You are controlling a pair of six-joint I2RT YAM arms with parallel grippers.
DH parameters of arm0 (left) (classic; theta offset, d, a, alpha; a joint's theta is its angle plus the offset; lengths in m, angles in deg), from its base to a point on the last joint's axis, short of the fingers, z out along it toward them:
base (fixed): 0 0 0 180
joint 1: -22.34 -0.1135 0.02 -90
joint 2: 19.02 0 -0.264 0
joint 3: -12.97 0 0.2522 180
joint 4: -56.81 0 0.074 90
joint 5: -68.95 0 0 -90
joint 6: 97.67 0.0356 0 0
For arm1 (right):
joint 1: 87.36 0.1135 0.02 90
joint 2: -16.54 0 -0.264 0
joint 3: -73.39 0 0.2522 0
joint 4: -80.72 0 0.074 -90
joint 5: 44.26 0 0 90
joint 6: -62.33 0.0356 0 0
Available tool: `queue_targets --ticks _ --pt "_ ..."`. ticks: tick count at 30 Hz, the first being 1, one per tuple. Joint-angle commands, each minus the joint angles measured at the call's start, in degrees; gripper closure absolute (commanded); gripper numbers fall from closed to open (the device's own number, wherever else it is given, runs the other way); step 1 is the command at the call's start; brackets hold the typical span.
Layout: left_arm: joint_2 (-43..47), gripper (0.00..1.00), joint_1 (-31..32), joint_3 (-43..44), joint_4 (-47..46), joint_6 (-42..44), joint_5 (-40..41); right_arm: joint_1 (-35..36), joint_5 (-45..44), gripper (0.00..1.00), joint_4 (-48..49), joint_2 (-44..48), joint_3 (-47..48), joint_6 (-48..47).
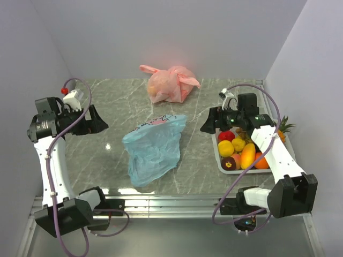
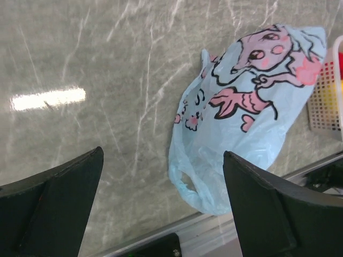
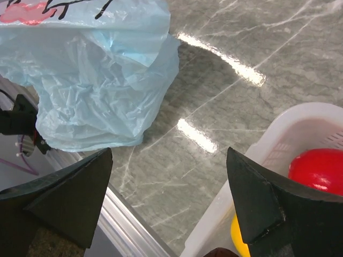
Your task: Place the fake fruits into the plastic bag and tie a complex knot
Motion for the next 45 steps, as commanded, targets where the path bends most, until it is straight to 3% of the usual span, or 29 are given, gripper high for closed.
queue_targets --ticks 1,4,6,7,10,16,24,27,30,31,33,34,36,39,42,44,45 --pt "-0.42 0.01 -0.19 6.32 2.07 7.28 -3.42 -0.34 2.17 0.07 2.61 -1.28 1.83 -0.25" --pt "0.8 0.01 1.03 9.15 5.51 21.76 -7.91 1.23 0.6 0.09 5.87 -3.39 2.52 0.19" --pt "4.13 0.01 2.44 8.37 4.9 25.65 -7.57 3.43 -0.37 0.11 5.7 -6.71 5.32 0.98" --pt "5.1 0.01 4.71 7.15 6.03 31.77 -7.48 4.13 -1.07 0.11 5.7 -7.78 6.04 1.33" --pt "8.88 0.01 11.81 2.93 5.69 37.61 -3.37 7.03 -2.3 0.11 7.63 -11.03 8.24 3.09" --pt "10.48 0.01 25.71 -4.81 -2.75 34.38 5.08 10.38 -2.31 0.11 9.39 -19.12 12.19 5.73" --pt "3.71 0.01 34.87 -8.06 -9.68 30.86 8.68 11.17 3.04 0.11 12.81 -24.74 13.43 8.54" --pt "2.3 0.01 36.11 -9.73 -13.2 30.51 11.67 11.61 6.29 0.18 13.61 -26.76 13.78 9.51" --pt "0.9 0.18 36.46 -9.48 -13.56 30.95 12.81 11.35 9.81 0.51 14.92 -27.39 13.43 10.47" --pt "0.72 0.36 36.38 -9.13 -13.56 30.16 13.08 11.17 11.82 0.73 14.75 -27.3 13.43 10.3" --pt "0.72 0.5 36.03 -7.9 -12.42 29.72 13.87 9.95 13.42 0.95 15.71 -25.29 11.69 10.91" --pt "0.98 0.69 35.76 -7.46 -11.81 29.46 13.7 7.85 13.86 1.0 16.41 -24.06 10.8 11.44" --pt "2.82 0.82 33.84 -6.58 -9.44 29.54 11.24 4.86 15.62 1.0 19.05 -19.6 7.3 13.28" --pt "6.95 0.86 32.42 -8.15 -8.73 29.89 9.05 -0.68 15.62 1.0 18.45 -14.39 4.56 12.33" --pt "9.24 1.0 32.42 -10.35 -10.83 28.06 8.34 -1.13 14.92 1.0 16.06 -12.63 3.59 9.59" --pt "8.54 1.0 32.42 -10.18 -10.75 27.7 7.46 -0.87 14.31 0.99 17.38 -12.53 2.8 11.6" --pt "8.1 1.0 32.42 -9.66 -10.49 27.78 6.94 -0.61 14.3 0.82 17.13 -13.06 3.06 12.05"
